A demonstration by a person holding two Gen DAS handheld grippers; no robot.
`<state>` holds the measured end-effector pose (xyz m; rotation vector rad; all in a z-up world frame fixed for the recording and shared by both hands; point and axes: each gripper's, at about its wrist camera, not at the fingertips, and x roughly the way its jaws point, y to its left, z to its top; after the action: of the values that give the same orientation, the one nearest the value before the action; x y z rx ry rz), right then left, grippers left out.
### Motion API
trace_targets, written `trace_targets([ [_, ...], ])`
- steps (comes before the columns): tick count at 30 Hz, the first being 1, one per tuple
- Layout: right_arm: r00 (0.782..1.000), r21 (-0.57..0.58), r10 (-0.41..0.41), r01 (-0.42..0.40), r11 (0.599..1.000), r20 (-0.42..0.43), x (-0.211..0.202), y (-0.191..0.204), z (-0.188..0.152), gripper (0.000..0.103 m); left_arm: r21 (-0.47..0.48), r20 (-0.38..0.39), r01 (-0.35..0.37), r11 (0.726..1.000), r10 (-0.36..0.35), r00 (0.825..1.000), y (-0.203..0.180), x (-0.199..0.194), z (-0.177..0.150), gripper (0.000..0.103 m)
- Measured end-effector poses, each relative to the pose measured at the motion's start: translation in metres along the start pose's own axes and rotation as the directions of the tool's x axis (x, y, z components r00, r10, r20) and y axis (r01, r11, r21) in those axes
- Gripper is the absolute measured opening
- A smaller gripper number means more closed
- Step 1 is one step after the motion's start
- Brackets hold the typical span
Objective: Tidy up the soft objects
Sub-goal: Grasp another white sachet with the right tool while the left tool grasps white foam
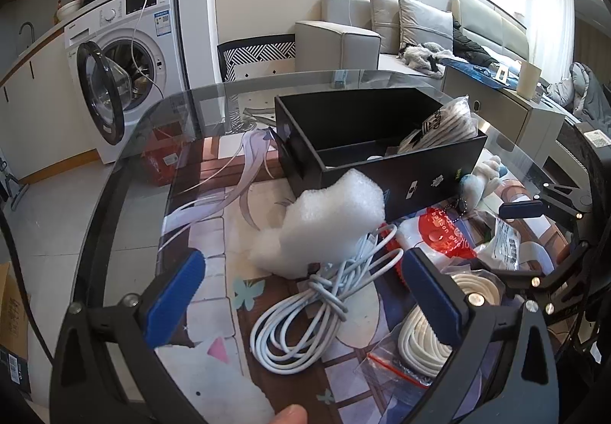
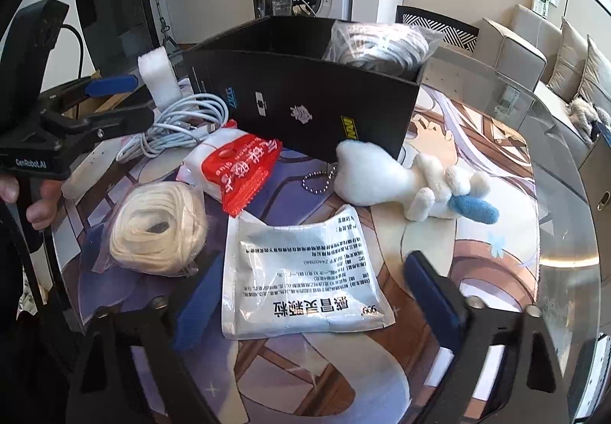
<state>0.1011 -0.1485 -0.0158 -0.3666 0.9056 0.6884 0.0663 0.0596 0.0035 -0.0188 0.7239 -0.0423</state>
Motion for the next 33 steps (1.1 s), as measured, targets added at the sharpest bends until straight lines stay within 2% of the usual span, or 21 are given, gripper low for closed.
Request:
trace_targets([
  [3,1.0,0.003,0.004,-0.004,1.0,0.008,-0.001,0.003,0.002,0.074,0.001,-0.001,0.001,1.0,-0.001,1.0,-0.001,0.0,0.0,0.103],
  [7,1.0,0.008,0.006,-0.007,1.0,0.011,-0.003,0.003,0.001,0.068,0.001,-0.001,0.003,1.0,-0.003,1.0,-0.001,0.001,0.0,0.103],
  [12,0.999,0.017,0.008,-0.009,1.0,0.033,-0.008,0.0,-0.005,0.055,-0.001,0.004,0.003,1.0,-0.003,1.0,-0.001,0.0,0.001,0.103],
  [17,0.999,0.027,0.02,-0.021,0.999,0.046,-0.012,-0.002,-0.009,0.051,-0.004,0.007,0.002,1.0,-0.002,1.0,0.0,-0.001,0.0,0.103],
  [25,0.996,0.013,0.032,-0.033,0.999,0.084,-0.03,0.002,-0.008,0.051,-0.008,0.003,-0.002,1.0,0.002,1.0,0.002,-0.001,0.001,0.103],
  [33,0.992,0.005,0.024,-0.024,1.0,0.124,-0.049,0.005,-0.005,0.051,-0.063,-0.014,0.021,0.998,-0.022,1.0,0.013,0.006,0.001,0.103],
])
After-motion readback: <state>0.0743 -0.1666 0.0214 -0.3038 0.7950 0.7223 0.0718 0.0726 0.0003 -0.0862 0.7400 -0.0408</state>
